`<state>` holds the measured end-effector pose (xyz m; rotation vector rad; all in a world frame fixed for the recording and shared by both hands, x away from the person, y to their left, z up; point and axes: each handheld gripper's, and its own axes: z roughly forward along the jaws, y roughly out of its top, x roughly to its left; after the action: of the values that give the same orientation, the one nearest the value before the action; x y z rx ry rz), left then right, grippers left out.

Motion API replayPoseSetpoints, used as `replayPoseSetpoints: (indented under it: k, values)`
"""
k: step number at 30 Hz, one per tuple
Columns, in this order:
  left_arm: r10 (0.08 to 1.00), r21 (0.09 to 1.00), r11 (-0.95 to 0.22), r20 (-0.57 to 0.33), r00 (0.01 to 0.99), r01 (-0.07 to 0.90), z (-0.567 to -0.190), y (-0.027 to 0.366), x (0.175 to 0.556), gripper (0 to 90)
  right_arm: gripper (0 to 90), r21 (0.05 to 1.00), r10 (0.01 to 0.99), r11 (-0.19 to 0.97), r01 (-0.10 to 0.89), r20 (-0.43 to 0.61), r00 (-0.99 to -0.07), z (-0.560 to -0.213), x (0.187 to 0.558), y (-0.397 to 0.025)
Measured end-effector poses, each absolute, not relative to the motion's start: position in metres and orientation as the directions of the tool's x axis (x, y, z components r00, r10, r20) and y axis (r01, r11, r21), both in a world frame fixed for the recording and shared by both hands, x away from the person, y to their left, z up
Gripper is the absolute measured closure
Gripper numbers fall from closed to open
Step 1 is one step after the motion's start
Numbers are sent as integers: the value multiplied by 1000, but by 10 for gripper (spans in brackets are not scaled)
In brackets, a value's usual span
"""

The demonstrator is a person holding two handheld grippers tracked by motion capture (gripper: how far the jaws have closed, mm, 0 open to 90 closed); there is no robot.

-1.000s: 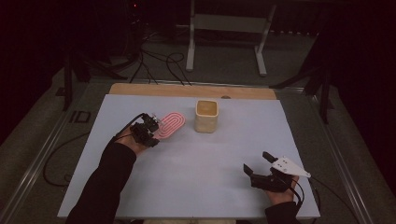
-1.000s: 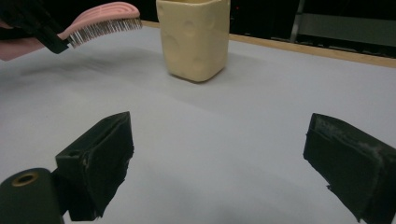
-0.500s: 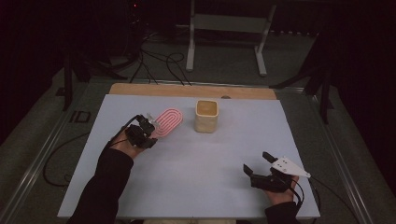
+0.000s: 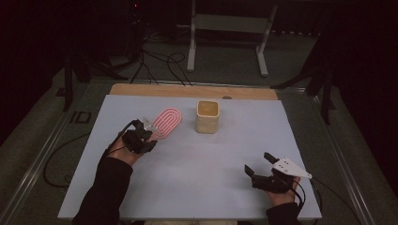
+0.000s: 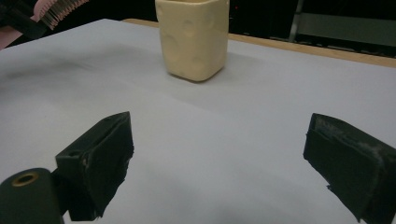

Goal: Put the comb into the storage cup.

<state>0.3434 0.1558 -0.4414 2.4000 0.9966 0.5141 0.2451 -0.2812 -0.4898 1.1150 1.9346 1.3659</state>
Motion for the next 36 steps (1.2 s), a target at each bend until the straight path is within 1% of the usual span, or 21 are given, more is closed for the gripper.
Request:
replayPoseSetpoints:
  k: [5, 6, 9, 10, 14, 21, 23, 26, 29, 30, 36]
  values:
    - [746, 606, -592, 162, 646, 531, -446, 155, 333, 703, 83, 929, 848, 158, 333, 45, -528, -490, 246, -280]
    - [750, 628, -578, 155, 643, 522, -447, 155, 329, 703, 77, 929, 843, 151, 337, 56, -535, -490, 247, -279]
    - [748, 649, -567, 149, 647, 506, -448, 153, 325, 703, 76, 928, 841, 152, 341, 60, -537, -488, 248, -278]
    - [743, 661, -571, 164, 649, 487, -448, 150, 321, 703, 76, 927, 841, 153, 342, 60, -538, -487, 248, -276]
    - [734, 684, -571, 177, 655, 455, -447, 144, 315, 703, 75, 924, 837, 150, 351, 70, -543, -482, 252, -275]
    - [711, 695, -596, 222, 668, 403, -445, 133, 306, 703, 74, 921, 832, 151, 359, 78, -549, -471, 257, -273]
    - [704, 701, -600, 234, 671, 386, -442, 130, 304, 703, 74, 914, 832, 157, 375, 82, -549, -468, 259, -271]
    - [708, 739, -570, 218, 672, 360, -439, 127, 303, 703, 74, 903, 828, 186, 386, 67, -556, -463, 263, -267]
    - [697, 735, -586, 243, 675, 341, -438, 126, 302, 703, 74, 902, 824, 194, 385, 63, -563, -460, 265, -265]
    - [695, 733, -596, 267, 667, 328, -439, 122, 299, 703, 74, 901, 822, 197, 386, 63, -565, -456, 268, -263]
    - [686, 744, -595, 273, 674, 304, -441, 116, 295, 703, 75, 892, 822, 232, 388, 34, -569, -448, 277, -256]
